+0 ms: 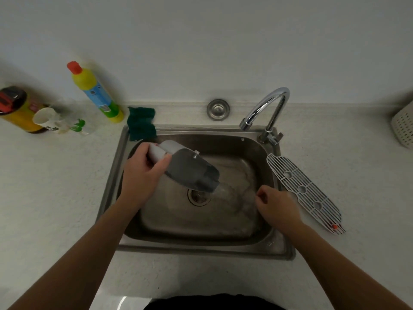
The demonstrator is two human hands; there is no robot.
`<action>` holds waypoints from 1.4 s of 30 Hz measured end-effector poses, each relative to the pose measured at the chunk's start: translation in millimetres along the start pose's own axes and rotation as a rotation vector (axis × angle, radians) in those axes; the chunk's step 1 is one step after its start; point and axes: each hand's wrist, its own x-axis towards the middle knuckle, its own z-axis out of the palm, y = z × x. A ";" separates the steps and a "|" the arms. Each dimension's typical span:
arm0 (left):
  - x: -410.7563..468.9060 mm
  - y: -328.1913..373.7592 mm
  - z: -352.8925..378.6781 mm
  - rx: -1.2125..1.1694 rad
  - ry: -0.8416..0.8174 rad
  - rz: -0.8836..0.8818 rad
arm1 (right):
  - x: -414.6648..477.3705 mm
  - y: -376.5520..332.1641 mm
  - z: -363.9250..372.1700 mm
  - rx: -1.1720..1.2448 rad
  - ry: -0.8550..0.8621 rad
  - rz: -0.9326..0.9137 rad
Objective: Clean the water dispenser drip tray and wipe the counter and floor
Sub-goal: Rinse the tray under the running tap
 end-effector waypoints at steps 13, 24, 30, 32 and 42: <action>-2.7 8.7 0.4 0.400 -0.212 0.350 | 12.0 -1.2 -8.5 -0.016 -0.006 -0.036; -20.1 -27.1 19.7 -0.675 0.246 -0.729 | 118.2 -1.2 -94.0 -0.045 0.330 0.022; -10.7 -31.2 38.2 -0.923 0.253 -0.918 | 159.9 10.3 -93.8 -0.133 0.238 0.094; -5.1 -30.8 45.0 -0.945 0.247 -0.927 | 165.6 13.4 -88.3 -0.117 0.266 0.063; 22.0 -26.9 74.7 -0.947 0.141 -0.939 | 158.5 8.6 -58.9 -0.250 0.259 -0.150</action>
